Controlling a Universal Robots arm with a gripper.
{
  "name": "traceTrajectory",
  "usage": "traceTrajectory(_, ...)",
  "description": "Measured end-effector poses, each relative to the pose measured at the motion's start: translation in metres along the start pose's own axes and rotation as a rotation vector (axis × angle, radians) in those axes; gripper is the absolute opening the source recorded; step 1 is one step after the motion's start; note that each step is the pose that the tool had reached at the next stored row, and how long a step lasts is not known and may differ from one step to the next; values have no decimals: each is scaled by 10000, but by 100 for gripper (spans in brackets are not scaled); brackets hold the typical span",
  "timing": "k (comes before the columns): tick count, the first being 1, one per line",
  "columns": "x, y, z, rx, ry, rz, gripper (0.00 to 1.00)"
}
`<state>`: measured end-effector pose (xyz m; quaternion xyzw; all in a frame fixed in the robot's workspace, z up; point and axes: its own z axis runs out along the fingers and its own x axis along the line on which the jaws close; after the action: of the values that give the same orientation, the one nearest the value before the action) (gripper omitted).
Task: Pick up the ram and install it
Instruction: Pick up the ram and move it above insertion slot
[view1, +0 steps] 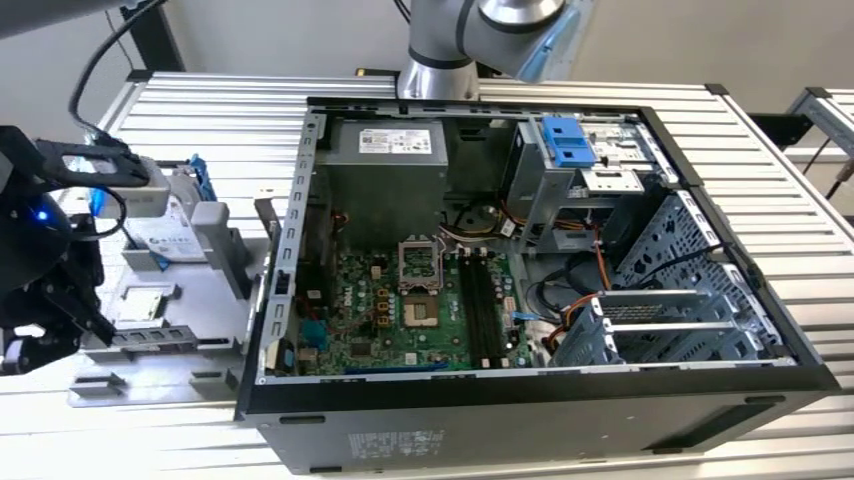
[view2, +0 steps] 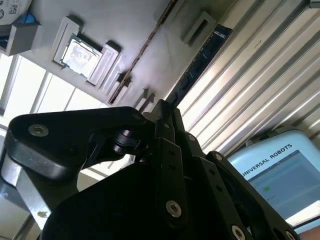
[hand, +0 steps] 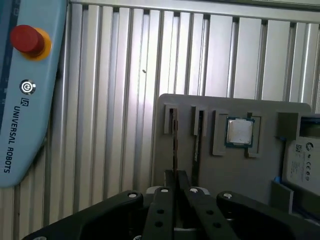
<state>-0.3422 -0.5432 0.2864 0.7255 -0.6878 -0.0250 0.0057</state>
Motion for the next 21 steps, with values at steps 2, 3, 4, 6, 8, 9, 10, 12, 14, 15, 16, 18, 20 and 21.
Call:
traceTrajectory(2, -2, 3, -67, -1, 0, 0, 0)
traceTrajectory(3, -3, 5, -112, -1, 1, -1, 0)
traceTrajectory(4, -4, 7, -157, -1, 0, -9, 0)
traceTrajectory(6, -7, 11, -248, -1, 2, -11, 0)
traceTrajectory(8, -10, 14, -339, 0, 0, -12, 0)
traceTrajectory(9, -11, 17, -387, -2, 1, -12, 0)
traceTrajectory(10, -12, 19, -433, -1, 1, -11, 0)
traceTrajectory(12, -15, 22, -521, -1, 1, -12, 0)
traceTrajectory(14, -17, 26, -615, -1, 1, -12, 0)
traceTrajectory(15, -19, 28, -657, -1, 1, -12, 0)
traceTrajectory(16, -20, 30, -702, 0, 0, -12, 0)
traceTrajectory(18, -23, 34, -793, -1, 1, -12, 0)
traceTrajectory(20, -25, 38, -887, -1, 1, -12, 0)
traceTrajectory(21, -26, 40, -930, -1, 1, -12, 0)
